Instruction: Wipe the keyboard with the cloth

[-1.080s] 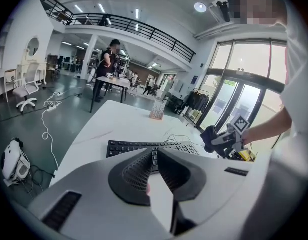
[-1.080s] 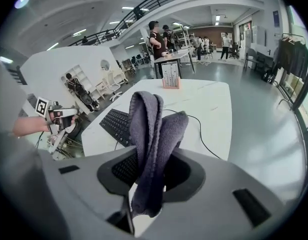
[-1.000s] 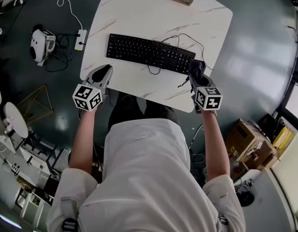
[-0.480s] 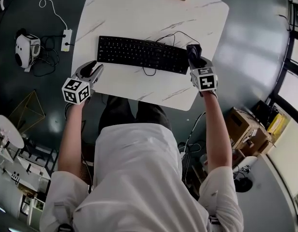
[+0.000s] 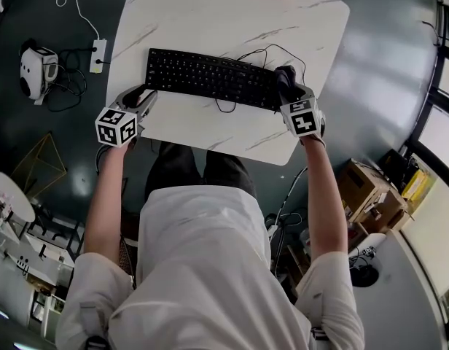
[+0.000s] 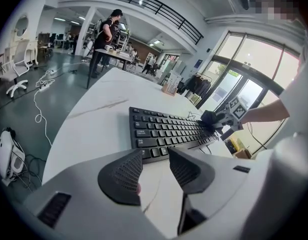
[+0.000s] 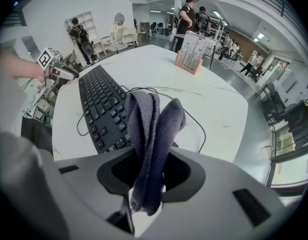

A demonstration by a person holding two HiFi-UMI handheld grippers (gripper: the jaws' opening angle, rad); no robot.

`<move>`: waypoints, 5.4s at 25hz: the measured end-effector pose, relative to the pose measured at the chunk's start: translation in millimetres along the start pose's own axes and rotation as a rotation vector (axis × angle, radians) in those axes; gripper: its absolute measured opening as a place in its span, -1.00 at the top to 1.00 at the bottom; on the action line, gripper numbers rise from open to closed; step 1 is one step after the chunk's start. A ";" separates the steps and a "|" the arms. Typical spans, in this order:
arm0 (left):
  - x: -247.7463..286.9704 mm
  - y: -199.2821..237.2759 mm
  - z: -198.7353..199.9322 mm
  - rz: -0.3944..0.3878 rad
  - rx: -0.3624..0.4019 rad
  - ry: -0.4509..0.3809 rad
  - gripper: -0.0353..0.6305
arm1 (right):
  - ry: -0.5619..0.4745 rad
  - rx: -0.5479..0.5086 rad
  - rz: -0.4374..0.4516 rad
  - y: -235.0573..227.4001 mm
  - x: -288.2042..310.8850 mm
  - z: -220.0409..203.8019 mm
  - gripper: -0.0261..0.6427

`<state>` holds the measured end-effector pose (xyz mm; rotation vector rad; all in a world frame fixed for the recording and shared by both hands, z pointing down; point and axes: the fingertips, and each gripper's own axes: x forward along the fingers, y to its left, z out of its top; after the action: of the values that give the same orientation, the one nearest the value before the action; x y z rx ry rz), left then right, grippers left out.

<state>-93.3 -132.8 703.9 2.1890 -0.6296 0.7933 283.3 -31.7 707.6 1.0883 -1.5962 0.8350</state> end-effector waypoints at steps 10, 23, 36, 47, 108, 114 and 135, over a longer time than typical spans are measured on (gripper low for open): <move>14.7 13.5 21.2 0.055 -0.016 -0.065 0.33 | 0.024 -0.254 -0.050 36.4 -1.0 -26.2 0.57; 37.8 33.6 30.4 0.075 0.015 0.053 0.32 | 0.039 -0.335 -0.100 38.2 1.6 -24.6 0.57; 38.2 33.8 29.3 0.109 0.007 0.049 0.32 | 0.028 -0.488 0.019 120.8 5.1 -30.4 0.56; 37.3 33.6 29.1 0.070 0.043 0.061 0.31 | 0.017 -0.569 0.236 166.3 6.1 2.1 0.56; 36.2 30.5 28.2 0.024 0.045 0.039 0.31 | 0.003 -0.555 0.342 246.4 40.5 91.9 0.62; 35.3 30.0 27.7 0.009 0.031 0.045 0.31 | -0.075 -0.487 0.540 272.9 21.6 120.2 0.63; 35.5 30.3 28.5 -0.010 0.029 0.030 0.31 | -0.142 -0.158 0.347 127.1 52.7 182.2 0.63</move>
<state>-78.0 -180.2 726.5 2.2007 -0.5951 0.8341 96.7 -163.0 707.7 0.7837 -1.9708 0.8533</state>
